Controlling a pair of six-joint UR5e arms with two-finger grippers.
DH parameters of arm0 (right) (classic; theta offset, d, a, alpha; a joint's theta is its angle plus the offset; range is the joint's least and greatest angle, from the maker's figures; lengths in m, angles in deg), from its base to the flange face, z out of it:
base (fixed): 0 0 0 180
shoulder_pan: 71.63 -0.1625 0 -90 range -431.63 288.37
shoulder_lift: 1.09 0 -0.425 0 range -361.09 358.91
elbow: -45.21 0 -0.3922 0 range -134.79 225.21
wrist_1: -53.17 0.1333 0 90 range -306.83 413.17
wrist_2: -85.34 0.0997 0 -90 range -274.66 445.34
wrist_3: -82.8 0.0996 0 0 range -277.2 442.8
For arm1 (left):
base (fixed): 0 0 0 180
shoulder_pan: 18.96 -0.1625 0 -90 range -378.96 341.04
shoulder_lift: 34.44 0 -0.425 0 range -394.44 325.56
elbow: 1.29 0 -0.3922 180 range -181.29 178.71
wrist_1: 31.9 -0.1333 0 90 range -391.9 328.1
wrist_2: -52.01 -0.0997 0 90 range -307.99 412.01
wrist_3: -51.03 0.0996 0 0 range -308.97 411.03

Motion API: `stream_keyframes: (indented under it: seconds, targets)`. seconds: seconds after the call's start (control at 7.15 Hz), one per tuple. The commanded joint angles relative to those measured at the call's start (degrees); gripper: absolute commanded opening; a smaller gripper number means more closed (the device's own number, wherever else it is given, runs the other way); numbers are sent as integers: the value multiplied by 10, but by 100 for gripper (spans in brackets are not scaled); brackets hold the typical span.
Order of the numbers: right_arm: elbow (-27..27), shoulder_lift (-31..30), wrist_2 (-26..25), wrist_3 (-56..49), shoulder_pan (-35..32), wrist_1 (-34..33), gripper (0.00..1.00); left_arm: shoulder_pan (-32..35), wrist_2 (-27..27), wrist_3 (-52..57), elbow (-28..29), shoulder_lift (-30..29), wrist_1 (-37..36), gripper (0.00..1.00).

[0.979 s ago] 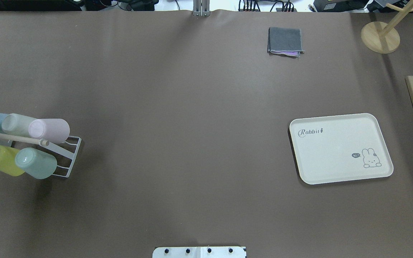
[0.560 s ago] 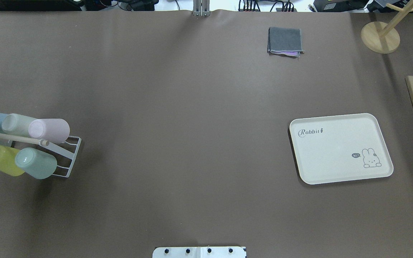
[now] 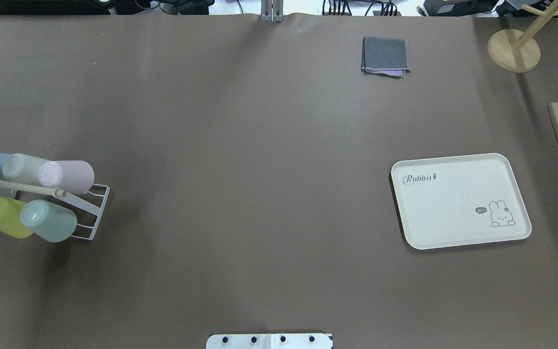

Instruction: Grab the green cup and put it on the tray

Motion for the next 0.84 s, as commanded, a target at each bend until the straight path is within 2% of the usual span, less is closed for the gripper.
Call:
stream_keyframes:
  seconds: [0.0,0.7]
  targets:
    - [0,-1,0,-3,0,0,100,0,-1,0,4,0,7,98]
    - [-2,1,0,-1,0,0,100,1,1,-6,-9,3,1,98]
